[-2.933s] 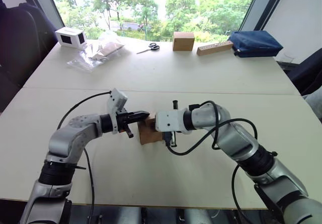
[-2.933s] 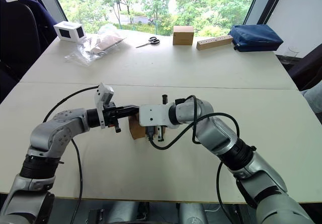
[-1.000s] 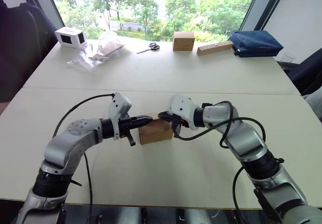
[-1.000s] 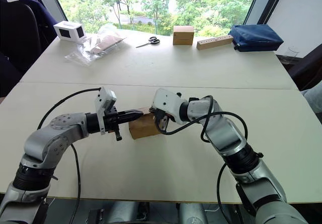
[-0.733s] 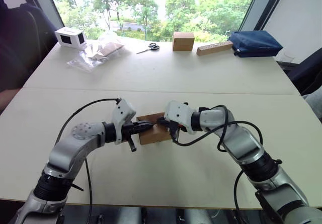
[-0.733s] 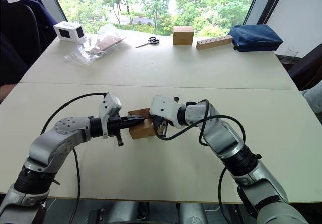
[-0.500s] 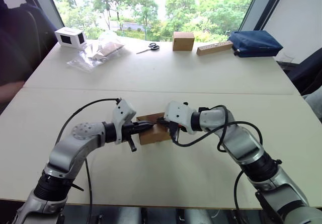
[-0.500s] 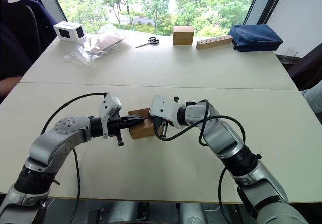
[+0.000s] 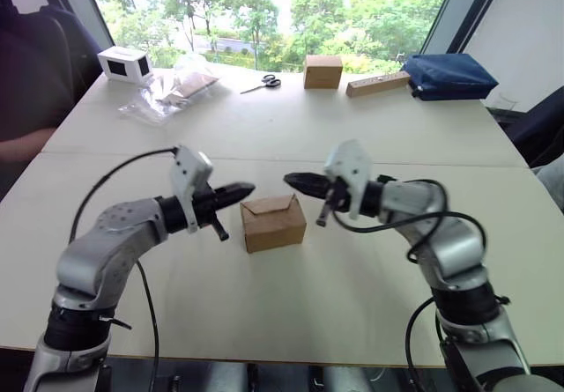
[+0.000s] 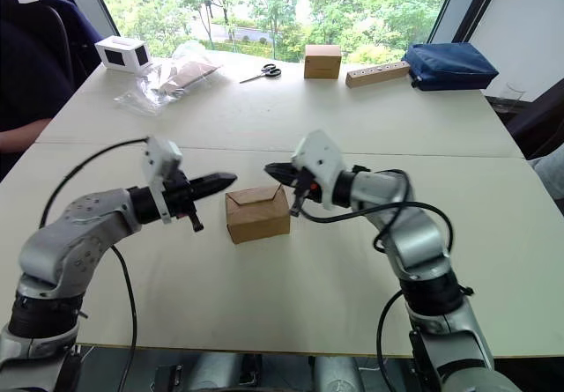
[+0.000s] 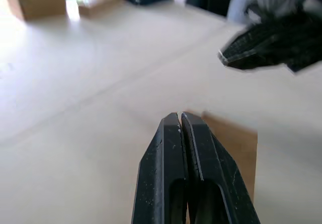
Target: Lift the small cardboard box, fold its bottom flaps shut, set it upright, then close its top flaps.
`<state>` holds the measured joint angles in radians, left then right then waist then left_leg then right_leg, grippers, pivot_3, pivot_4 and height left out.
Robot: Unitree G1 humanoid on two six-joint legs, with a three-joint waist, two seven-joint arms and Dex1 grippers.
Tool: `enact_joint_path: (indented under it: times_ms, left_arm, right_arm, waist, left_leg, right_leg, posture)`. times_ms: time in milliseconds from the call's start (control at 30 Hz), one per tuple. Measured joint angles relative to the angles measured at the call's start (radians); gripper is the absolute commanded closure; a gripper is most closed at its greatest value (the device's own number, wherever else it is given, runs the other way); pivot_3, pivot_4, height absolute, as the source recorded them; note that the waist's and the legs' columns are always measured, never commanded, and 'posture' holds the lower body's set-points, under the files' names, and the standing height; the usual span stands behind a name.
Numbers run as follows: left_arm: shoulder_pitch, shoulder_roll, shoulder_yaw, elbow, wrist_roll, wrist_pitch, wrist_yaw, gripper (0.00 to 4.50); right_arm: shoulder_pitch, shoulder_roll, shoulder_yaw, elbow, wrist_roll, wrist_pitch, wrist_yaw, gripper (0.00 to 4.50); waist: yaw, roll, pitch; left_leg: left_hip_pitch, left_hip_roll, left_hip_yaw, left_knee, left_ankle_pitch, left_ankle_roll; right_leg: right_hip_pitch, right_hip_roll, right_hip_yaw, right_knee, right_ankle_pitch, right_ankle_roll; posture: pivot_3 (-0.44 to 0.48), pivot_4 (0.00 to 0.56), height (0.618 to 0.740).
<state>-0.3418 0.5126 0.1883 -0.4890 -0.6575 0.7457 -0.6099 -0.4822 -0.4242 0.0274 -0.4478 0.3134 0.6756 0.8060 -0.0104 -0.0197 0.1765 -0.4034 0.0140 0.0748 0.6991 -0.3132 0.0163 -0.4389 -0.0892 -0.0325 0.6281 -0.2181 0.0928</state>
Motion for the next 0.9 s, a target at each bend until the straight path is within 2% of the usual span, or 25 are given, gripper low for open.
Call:
enact_joint_path:
  times_ms: [33, 167, 233, 300, 433, 600, 900]
  left_arm:
    - [0.006, -0.007, 0.021, -0.013, -0.011, 0.003, 0.022, 4.45]
    - [0.099, 0.135, 0.107, -0.026, -0.163, 0.176, -0.011, 4.45]
    - [0.234, 0.228, 0.154, -0.043, -0.209, 0.232, -0.066, 4.45]
    - [0.334, 0.268, 0.150, -0.058, -0.191, 0.218, -0.103, 4.45]
    - [0.499, 0.295, 0.138, -0.085, -0.136, 0.151, -0.173, 4.45]
    - [0.590, 0.301, 0.135, -0.085, -0.093, 0.074, -0.230, 4.45]
    - [0.621, 0.299, 0.137, -0.060, -0.097, 0.049, -0.282, 4.45]
  right_arm:
    - [0.009, -0.006, -0.011, -0.007, 0.018, 0.013, -0.003, 4.50]
    - [0.147, -0.093, -0.128, -0.095, 0.136, 0.127, 0.005, 4.50]
    - [0.285, -0.157, -0.199, -0.147, 0.194, 0.180, 0.019, 4.50]
    - [0.362, -0.185, -0.212, -0.163, 0.222, 0.200, 0.025, 4.50]
    - [0.476, -0.247, -0.216, -0.201, 0.249, 0.194, 0.047, 4.50]
    - [0.547, -0.268, -0.219, -0.200, 0.252, 0.165, 0.047, 4.50]
    - [0.576, -0.296, -0.220, -0.192, 0.259, 0.132, 0.039, 4.50]
  waist:
    - [0.000, 0.000, 0.000]
    - [-0.002, 0.000, 0.000]
    - [-0.003, 0.001, 0.000]
    - [-0.003, 0.001, 0.000]
    - [0.001, 0.001, 0.000]
    - [0.002, 0.001, 0.000]
    - [0.002, 0.001, 0.000]
  left_leg:
    - [0.001, 0.000, 0.000, 0.000, 0.000, 0.000]
    - [0.001, 0.001, -0.001, -0.001, 0.000, 0.000]
    - [0.003, 0.001, 0.001, -0.003, -0.001, 0.001]
    - [0.004, 0.001, 0.002, -0.003, -0.001, 0.000]
    - [0.011, 0.002, 0.002, -0.004, -0.001, 0.000]
    - [0.011, 0.002, 0.002, -0.007, -0.001, 0.000]
    - [0.011, 0.002, 0.002, -0.008, -0.001, 0.000]
  right_leg:
    - [0.001, 0.000, 0.000, 0.000, 0.000, 0.000]
    - [-0.001, 0.002, 0.000, 0.001, 0.000, -0.001]
    - [0.000, 0.001, 0.001, 0.000, -0.002, -0.002]
    - [0.000, 0.001, 0.001, 0.000, -0.004, -0.006]
    - [0.007, 0.001, 0.000, -0.003, -0.006, -0.009]
    - [0.008, 0.000, 0.000, -0.008, -0.006, -0.009]
    - [0.008, 0.000, 0.000, -0.010, -0.005, -0.009]
  posture:
    - [0.000, 0.150, 0.740]
    - [0.000, 0.150, 0.740]
    - [0.000, 0.150, 0.740]
    - [0.000, 0.150, 0.740]
    - [0.000, 0.150, 0.740]
    - [0.000, 0.150, 0.740]
    - [0.000, 0.150, 0.740]
